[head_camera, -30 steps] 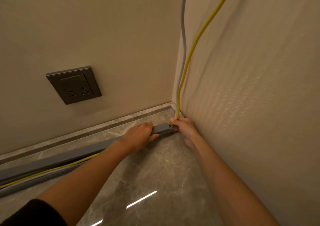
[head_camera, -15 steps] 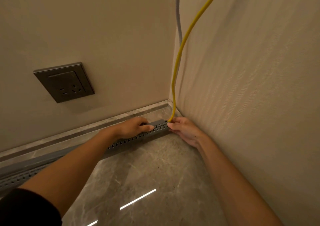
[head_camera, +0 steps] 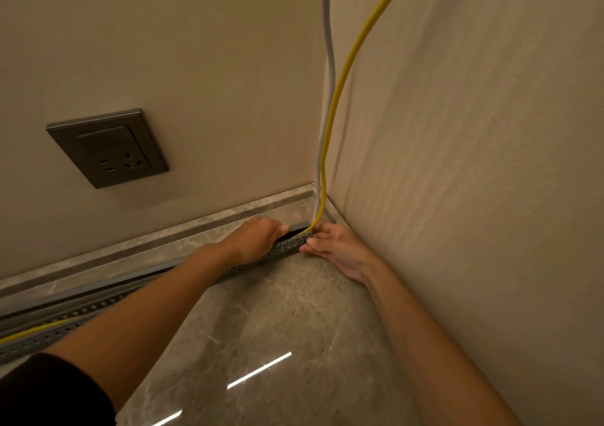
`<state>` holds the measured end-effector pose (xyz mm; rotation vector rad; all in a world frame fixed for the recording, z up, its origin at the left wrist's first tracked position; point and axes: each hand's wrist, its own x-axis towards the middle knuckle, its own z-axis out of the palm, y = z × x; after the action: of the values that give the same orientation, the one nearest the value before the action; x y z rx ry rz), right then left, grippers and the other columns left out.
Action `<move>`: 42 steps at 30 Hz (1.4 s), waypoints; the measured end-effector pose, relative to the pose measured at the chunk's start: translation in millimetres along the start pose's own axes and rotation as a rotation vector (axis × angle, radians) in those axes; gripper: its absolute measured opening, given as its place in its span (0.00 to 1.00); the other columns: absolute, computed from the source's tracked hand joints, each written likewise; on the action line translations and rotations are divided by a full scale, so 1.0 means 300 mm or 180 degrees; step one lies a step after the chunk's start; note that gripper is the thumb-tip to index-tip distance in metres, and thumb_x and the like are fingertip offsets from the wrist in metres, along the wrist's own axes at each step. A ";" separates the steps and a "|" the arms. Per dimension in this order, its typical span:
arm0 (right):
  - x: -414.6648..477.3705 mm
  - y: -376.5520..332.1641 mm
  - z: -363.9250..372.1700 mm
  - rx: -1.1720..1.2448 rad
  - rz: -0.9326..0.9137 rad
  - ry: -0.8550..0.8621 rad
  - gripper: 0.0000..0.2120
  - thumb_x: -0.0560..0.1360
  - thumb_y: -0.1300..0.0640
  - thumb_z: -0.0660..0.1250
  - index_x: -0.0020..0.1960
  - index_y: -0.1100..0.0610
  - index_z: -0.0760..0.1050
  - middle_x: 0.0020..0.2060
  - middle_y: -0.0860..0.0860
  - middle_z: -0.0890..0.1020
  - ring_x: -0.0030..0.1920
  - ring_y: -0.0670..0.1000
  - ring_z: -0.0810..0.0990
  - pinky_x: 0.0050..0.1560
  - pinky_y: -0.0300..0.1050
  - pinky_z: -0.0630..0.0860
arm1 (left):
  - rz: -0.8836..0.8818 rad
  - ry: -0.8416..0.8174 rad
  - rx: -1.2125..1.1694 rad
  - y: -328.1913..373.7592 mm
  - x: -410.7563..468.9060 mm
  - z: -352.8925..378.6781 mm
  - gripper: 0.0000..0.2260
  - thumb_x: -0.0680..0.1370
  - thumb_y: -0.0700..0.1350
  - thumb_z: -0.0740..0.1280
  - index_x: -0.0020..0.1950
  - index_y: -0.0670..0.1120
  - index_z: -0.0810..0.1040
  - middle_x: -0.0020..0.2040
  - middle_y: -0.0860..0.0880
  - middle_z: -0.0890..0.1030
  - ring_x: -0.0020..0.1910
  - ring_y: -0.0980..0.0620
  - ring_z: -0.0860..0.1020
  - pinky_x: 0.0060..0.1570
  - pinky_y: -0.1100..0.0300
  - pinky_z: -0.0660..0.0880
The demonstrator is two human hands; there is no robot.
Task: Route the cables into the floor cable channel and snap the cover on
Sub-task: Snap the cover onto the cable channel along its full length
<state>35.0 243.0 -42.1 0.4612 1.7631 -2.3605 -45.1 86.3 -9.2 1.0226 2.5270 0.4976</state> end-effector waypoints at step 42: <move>-0.002 0.011 0.081 -0.0096 -0.0085 0.0820 0.09 0.78 0.68 0.58 0.42 0.61 0.73 0.43 0.58 0.79 0.38 0.48 0.80 0.36 0.32 0.80 | 0.0297 0.0137 0.1443 0.043 -0.048 0.033 0.20 0.80 0.54 0.55 0.66 0.43 0.65 0.61 0.41 0.75 0.55 0.42 0.76 0.51 0.52 0.73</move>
<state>33.0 218.7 -38.6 0.7726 1.9177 -2.3784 -23.5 86.4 -9.1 1.2996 2.7043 -0.0403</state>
